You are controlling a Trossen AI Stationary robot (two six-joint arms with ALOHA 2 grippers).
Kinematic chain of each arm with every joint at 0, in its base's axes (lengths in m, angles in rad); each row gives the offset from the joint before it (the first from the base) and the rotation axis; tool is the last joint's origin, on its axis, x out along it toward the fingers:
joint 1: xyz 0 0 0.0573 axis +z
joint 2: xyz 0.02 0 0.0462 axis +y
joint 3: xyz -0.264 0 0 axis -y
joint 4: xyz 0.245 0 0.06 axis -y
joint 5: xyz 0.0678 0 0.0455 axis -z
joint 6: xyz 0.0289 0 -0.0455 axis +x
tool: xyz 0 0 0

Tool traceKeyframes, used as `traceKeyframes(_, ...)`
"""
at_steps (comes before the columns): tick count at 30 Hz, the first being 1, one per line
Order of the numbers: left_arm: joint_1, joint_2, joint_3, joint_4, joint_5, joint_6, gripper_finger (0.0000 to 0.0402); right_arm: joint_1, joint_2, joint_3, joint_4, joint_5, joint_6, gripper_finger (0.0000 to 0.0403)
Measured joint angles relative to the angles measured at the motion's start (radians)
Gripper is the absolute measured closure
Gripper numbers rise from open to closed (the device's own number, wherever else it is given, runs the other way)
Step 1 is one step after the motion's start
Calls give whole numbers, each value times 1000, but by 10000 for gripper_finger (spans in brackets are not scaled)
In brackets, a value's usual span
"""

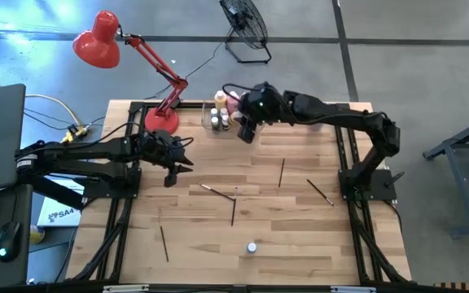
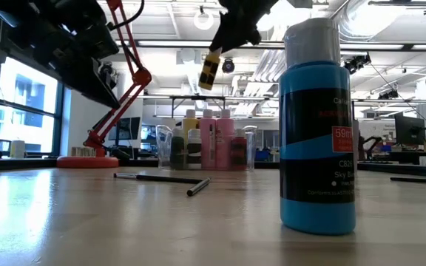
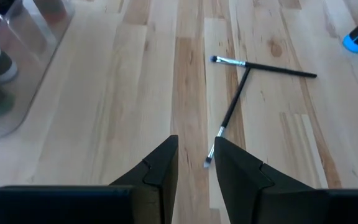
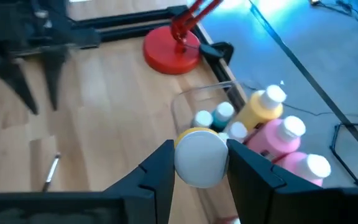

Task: Pick & Place Paint Supplies
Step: Put the small yellow paint bottle into the transparent bin

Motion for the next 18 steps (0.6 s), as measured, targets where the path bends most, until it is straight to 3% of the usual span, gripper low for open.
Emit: traceKeyframes(18, 0, 0, 0, -8, 1, 20, 300, -121, 145, 5, -13, -77, -18, 283)
